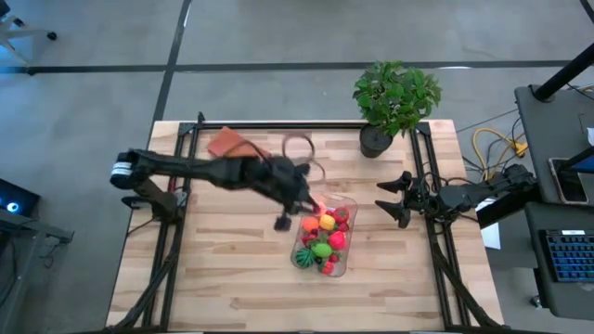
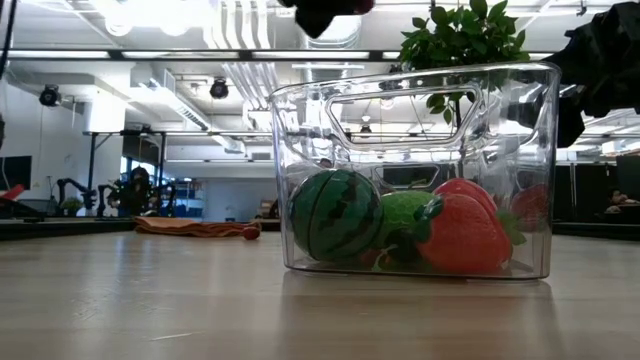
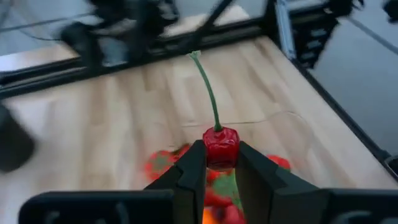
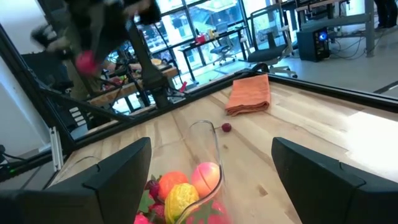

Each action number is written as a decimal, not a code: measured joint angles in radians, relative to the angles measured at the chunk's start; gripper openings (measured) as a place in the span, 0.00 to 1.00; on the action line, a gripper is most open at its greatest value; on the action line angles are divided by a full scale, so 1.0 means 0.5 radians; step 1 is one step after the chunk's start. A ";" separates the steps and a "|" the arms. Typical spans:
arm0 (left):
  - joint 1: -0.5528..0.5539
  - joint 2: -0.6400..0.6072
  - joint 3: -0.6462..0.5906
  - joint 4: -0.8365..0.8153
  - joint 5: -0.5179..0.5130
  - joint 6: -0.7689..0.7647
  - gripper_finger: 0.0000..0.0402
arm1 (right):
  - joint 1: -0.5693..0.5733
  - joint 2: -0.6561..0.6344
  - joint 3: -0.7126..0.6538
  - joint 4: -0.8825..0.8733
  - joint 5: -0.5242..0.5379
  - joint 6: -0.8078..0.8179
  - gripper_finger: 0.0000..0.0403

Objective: Pick and placing Produce into tupperware
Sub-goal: Put the cherry into the transparent bin

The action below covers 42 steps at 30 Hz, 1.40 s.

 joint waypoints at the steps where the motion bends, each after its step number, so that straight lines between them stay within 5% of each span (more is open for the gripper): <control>1: -0.027 0.043 0.008 0.008 -0.018 0.001 0.13 | 0.000 -0.001 0.000 0.000 0.000 0.000 0.81; 8: -0.043 0.249 0.013 -0.032 -0.309 -0.417 0.28 | 0.000 0.001 0.000 0.000 0.001 0.000 0.81; 15: -0.042 0.141 0.029 -0.078 -0.396 -0.330 0.58 | 0.000 0.001 0.000 0.000 0.001 0.000 0.81; 22: 0.174 -0.093 0.048 -0.693 -0.960 -0.145 0.70 | 0.000 0.000 0.000 0.000 0.000 0.000 0.81; 29: 0.619 0.073 -0.151 -1.103 -0.381 -0.727 0.70 | 0.000 0.001 -0.001 0.001 0.001 0.000 0.81; 42: 0.648 0.473 -0.308 -0.886 -0.572 -0.554 0.71 | 0.000 0.001 -0.001 0.001 0.001 0.000 0.81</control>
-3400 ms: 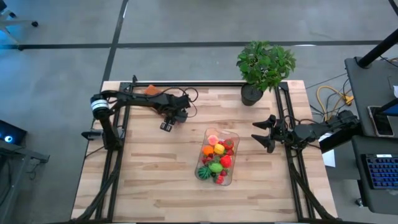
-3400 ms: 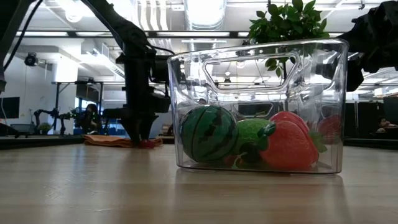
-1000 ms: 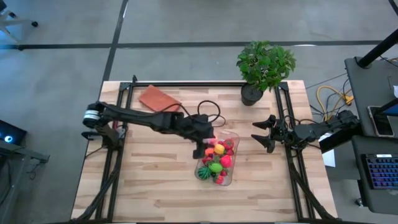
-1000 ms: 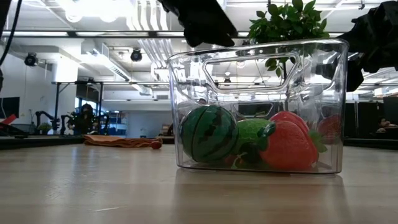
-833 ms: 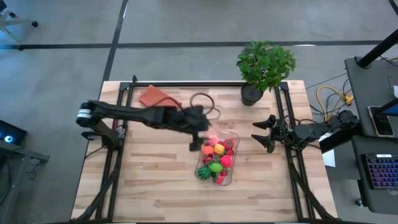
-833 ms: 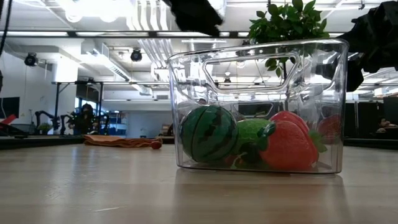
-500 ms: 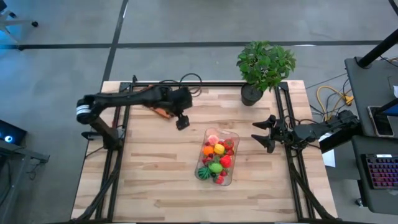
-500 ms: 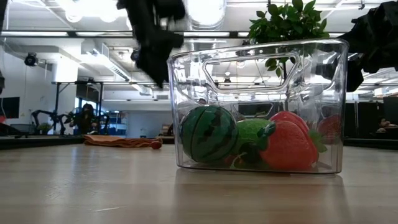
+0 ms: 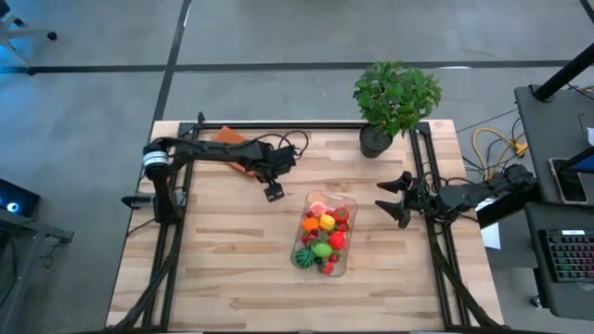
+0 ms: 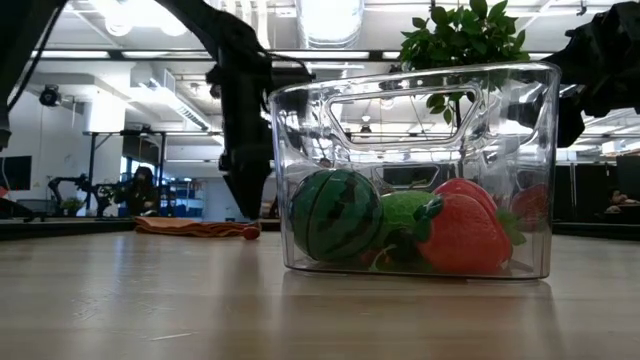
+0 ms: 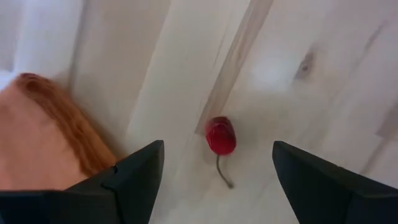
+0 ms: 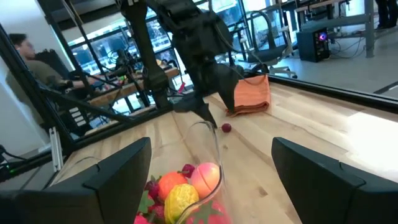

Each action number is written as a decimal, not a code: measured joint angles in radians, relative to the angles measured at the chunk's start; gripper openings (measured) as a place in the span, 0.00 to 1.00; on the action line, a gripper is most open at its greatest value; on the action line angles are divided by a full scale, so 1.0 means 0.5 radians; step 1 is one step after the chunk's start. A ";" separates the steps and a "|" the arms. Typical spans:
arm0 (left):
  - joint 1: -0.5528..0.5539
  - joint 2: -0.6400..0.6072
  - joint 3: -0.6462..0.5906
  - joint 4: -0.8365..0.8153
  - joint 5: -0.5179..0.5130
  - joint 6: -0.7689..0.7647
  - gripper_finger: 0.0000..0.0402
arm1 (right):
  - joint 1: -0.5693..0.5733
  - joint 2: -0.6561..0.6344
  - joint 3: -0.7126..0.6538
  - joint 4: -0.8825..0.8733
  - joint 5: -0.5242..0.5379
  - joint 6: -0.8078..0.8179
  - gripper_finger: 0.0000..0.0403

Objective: Pick and placing Produce into tupperware
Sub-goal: Put the cherry into the transparent bin

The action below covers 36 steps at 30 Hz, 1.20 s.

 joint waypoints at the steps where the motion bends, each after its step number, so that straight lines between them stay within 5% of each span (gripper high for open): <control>1: 0.000 0.028 0.003 0.010 0.000 0.001 0.71 | -0.001 0.000 0.000 0.000 -0.001 0.000 0.81; 17: 0.023 0.180 -0.004 0.042 0.020 0.111 0.68 | 0.000 0.000 0.000 0.000 0.000 0.000 0.81; 36: 0.142 0.178 0.022 0.061 0.222 0.055 0.26 | -0.001 0.000 0.000 0.000 0.000 0.000 0.81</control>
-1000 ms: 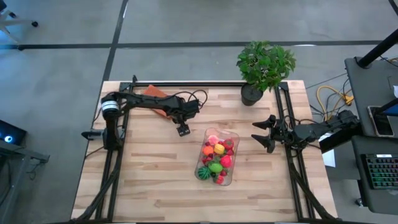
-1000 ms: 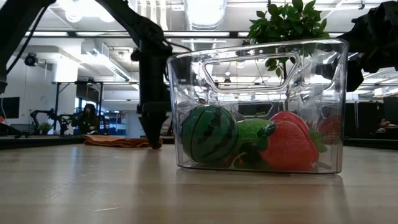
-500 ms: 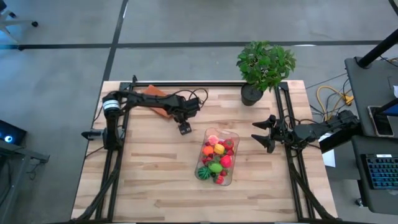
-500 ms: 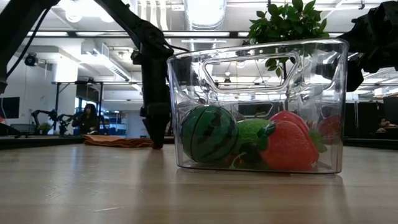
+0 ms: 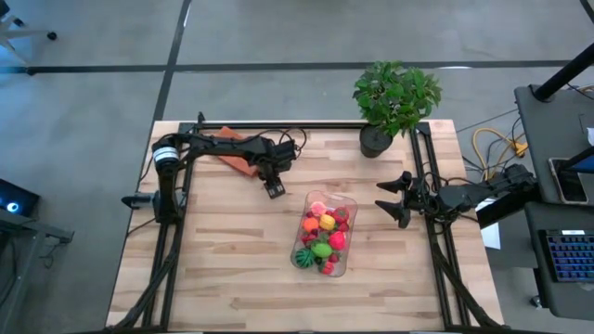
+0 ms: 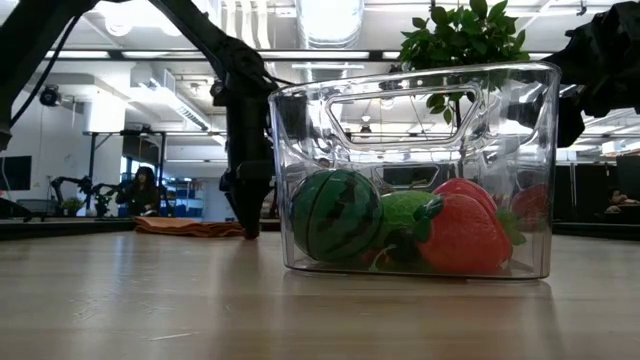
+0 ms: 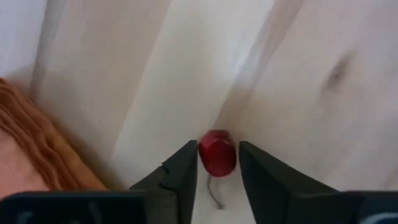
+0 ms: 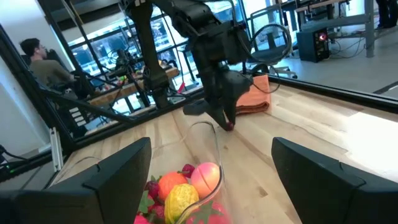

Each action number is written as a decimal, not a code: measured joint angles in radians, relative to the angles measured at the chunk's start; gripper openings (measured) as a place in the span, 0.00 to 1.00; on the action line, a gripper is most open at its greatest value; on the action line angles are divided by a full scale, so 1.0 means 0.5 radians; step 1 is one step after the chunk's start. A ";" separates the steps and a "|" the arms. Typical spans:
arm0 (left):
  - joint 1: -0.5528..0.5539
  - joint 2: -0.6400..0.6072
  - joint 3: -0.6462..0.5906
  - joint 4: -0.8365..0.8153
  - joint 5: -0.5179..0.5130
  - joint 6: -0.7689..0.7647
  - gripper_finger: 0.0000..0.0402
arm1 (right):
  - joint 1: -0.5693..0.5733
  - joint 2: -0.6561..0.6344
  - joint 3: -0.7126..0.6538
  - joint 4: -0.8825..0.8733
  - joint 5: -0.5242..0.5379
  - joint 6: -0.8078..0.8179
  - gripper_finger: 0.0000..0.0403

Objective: Pick and placing Produce into tupperware
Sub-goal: Put the cherry into the transparent bin

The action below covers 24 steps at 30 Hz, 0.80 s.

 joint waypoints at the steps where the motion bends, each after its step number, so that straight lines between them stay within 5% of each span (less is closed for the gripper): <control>1: -0.005 -0.012 0.019 -0.017 0.026 -0.021 0.24 | 0.000 0.000 0.000 0.000 0.000 0.000 0.81; 11: -0.341 -0.509 0.186 0.280 0.133 0.007 0.09 | 0.000 0.000 0.000 0.000 0.000 0.000 0.81; 15: -0.451 -0.588 0.158 0.181 -0.342 0.094 0.08 | 0.000 0.000 0.000 0.000 -0.001 0.000 0.81; 18: -0.417 -0.575 0.058 0.051 -0.577 0.238 0.10 | 0.001 -0.001 0.000 -0.001 0.000 0.000 0.81; 24: -0.407 -0.568 -0.193 0.087 -0.524 0.425 0.26 | 0.001 -0.002 0.000 -0.001 0.000 0.000 0.81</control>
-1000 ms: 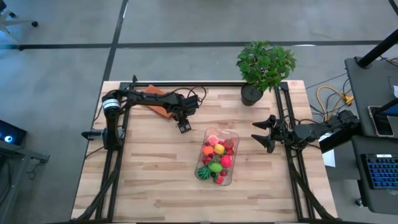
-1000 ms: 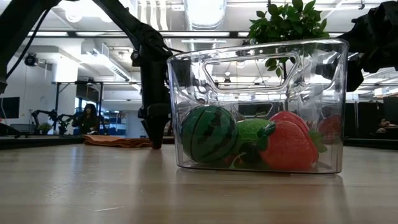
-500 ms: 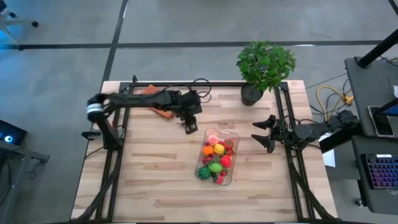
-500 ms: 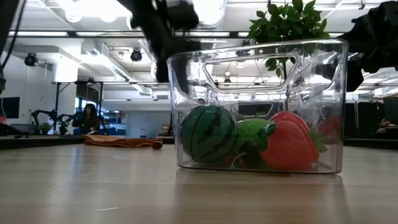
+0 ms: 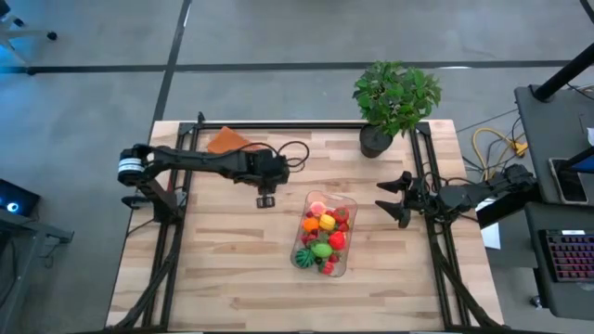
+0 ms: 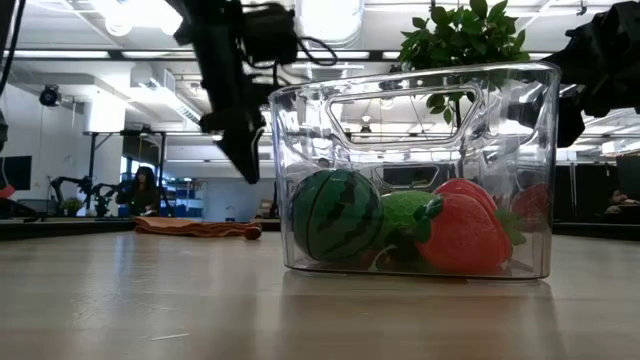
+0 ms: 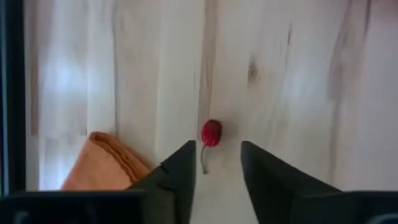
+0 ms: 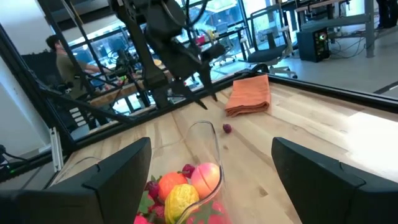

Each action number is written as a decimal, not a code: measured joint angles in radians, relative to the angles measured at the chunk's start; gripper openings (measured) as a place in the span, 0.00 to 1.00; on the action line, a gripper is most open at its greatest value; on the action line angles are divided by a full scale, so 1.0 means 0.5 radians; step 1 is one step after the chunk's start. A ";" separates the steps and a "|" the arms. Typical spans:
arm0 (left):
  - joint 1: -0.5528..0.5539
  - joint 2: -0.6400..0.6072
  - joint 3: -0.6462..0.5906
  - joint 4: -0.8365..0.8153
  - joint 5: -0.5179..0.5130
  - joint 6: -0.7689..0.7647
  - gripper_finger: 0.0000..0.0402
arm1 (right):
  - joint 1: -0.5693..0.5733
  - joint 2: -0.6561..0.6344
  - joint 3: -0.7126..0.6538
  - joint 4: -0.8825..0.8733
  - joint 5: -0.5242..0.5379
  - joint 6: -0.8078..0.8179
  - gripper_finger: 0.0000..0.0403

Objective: Pick and placing Produce into tupperware
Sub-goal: Put the cherry into the transparent bin

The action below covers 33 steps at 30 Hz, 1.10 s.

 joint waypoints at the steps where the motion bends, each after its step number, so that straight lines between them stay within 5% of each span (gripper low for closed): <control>1: -0.002 0.000 -0.038 0.034 0.001 0.078 0.30 | 0.000 0.001 0.000 0.000 0.000 0.000 0.81; 9: 0.041 0.011 -0.193 0.261 0.220 0.445 0.47 | -0.001 0.000 0.000 0.000 0.000 0.000 0.81; 19: 0.276 0.173 -0.181 0.256 0.452 0.445 0.47 | 0.000 0.002 0.000 0.000 0.000 0.000 0.81; 33: 0.305 0.308 -0.179 0.304 0.494 0.503 0.46 | -0.001 0.000 0.000 0.000 0.000 0.000 0.81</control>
